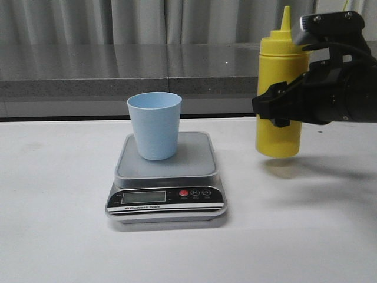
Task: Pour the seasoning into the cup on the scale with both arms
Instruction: 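Turn the bottle upright and lower it onto the table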
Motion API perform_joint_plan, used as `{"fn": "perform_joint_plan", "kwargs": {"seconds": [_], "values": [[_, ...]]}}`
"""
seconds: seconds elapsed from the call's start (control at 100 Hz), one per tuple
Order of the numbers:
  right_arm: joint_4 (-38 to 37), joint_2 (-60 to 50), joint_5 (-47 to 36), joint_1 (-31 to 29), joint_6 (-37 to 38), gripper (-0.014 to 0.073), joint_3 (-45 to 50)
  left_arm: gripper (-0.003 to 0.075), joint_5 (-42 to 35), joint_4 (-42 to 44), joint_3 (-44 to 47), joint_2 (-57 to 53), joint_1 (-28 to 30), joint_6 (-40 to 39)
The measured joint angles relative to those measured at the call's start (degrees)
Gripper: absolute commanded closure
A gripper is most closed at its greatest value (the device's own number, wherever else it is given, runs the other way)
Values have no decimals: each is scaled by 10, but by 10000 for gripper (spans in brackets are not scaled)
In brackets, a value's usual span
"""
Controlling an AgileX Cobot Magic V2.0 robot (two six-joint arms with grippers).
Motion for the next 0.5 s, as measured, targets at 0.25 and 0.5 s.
{"fn": "perform_joint_plan", "kwargs": {"seconds": [0.25, 0.5], "values": [[-3, 37, -12, 0, 0, 358, 0, 740, 0, 0, 0, 0, 0, 0], [-12, 45, -17, 0, -2, 356, 0, 740, 0, 0, 0, 0, 0, 0]]}}
